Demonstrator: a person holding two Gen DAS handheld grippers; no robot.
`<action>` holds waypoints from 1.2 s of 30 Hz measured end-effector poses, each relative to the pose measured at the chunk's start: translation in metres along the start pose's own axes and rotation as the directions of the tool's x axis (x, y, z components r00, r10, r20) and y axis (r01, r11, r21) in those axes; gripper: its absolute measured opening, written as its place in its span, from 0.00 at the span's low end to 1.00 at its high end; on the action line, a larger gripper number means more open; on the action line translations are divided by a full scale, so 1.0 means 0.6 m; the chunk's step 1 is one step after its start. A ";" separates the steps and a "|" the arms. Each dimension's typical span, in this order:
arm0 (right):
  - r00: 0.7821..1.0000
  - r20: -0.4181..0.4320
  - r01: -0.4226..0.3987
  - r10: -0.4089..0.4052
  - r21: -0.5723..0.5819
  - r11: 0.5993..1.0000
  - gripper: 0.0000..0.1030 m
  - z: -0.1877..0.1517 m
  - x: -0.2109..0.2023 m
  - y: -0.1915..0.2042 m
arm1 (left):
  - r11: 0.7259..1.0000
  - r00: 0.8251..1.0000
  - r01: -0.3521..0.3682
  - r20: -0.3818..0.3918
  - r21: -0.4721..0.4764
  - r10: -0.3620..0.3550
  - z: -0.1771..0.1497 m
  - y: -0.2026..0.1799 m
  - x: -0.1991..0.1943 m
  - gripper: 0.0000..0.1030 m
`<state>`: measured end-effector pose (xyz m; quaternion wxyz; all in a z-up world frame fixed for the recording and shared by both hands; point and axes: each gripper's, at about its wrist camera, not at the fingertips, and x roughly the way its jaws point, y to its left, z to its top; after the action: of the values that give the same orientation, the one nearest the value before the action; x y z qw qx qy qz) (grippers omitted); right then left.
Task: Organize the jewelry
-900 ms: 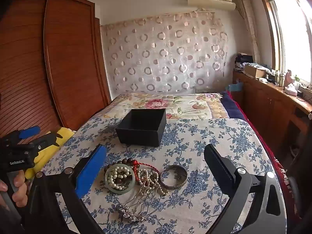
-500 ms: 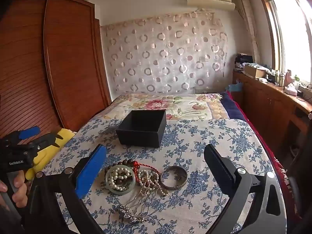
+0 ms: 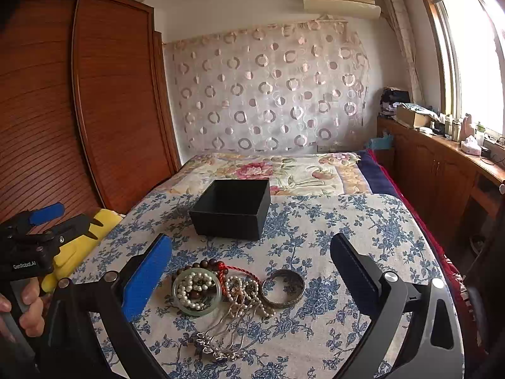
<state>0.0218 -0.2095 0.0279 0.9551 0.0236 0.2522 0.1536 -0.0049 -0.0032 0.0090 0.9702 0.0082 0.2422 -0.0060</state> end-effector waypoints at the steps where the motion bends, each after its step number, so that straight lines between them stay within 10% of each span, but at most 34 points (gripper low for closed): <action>1: 1.000 0.001 -0.001 0.001 0.000 1.000 0.98 -0.001 0.000 0.000 | 1.000 1.000 0.001 0.001 0.000 -0.001 0.000 0.001 -0.001 0.93; 36: 1.000 0.006 -0.003 0.003 0.003 1.000 0.98 0.003 -0.005 0.009 | 1.000 1.000 -0.002 0.002 0.001 0.002 0.000 -0.003 -0.004 0.93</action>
<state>0.0187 -0.2053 0.0314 0.9556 0.0261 0.2495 0.1547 -0.0069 -0.0052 0.0104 0.9705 0.0090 0.2410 -0.0052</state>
